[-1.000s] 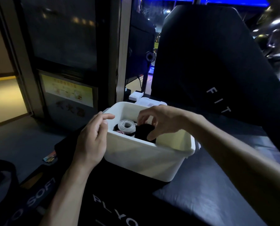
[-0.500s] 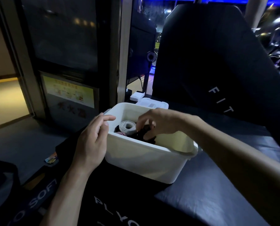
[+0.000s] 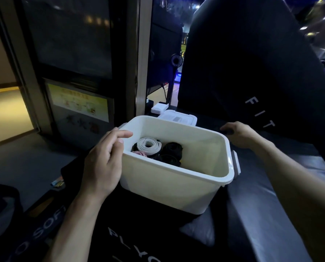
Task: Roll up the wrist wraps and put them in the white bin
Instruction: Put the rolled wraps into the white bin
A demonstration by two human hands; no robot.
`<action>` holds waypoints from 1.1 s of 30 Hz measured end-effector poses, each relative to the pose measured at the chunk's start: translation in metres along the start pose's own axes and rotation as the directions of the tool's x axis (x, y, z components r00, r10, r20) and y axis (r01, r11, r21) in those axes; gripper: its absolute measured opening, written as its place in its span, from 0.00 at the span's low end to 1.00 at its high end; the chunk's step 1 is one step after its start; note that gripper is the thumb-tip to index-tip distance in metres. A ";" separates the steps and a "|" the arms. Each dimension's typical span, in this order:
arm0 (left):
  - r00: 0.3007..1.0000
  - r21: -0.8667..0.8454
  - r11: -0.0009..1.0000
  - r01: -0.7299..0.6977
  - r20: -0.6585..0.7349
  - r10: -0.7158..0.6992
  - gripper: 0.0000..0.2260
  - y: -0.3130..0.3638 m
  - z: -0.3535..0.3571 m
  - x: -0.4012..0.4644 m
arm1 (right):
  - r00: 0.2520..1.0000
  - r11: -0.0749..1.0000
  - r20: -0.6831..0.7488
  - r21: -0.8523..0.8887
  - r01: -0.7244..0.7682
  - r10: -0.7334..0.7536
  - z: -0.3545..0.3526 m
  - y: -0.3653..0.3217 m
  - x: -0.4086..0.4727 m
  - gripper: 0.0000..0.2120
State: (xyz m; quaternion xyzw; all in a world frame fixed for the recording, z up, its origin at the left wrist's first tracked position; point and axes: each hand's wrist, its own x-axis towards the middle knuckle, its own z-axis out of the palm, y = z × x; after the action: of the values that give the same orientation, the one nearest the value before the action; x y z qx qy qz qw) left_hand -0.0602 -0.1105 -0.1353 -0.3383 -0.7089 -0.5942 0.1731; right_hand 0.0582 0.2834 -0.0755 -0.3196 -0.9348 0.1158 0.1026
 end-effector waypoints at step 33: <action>0.999 -0.019 1.000 0.011 0.033 -0.010 0.13 0.003 -0.003 0.000 | 0.886 0.875 0.108 -0.146 0.462 -0.450 -0.101 -0.127 -0.092 0.11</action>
State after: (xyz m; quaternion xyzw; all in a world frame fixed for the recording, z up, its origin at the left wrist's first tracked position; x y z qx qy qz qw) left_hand -0.0587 -0.1129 -0.1325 -0.3459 -0.7078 -0.5961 0.1552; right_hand 0.0829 0.1438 0.0455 -0.0934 -0.9932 0.0207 0.0668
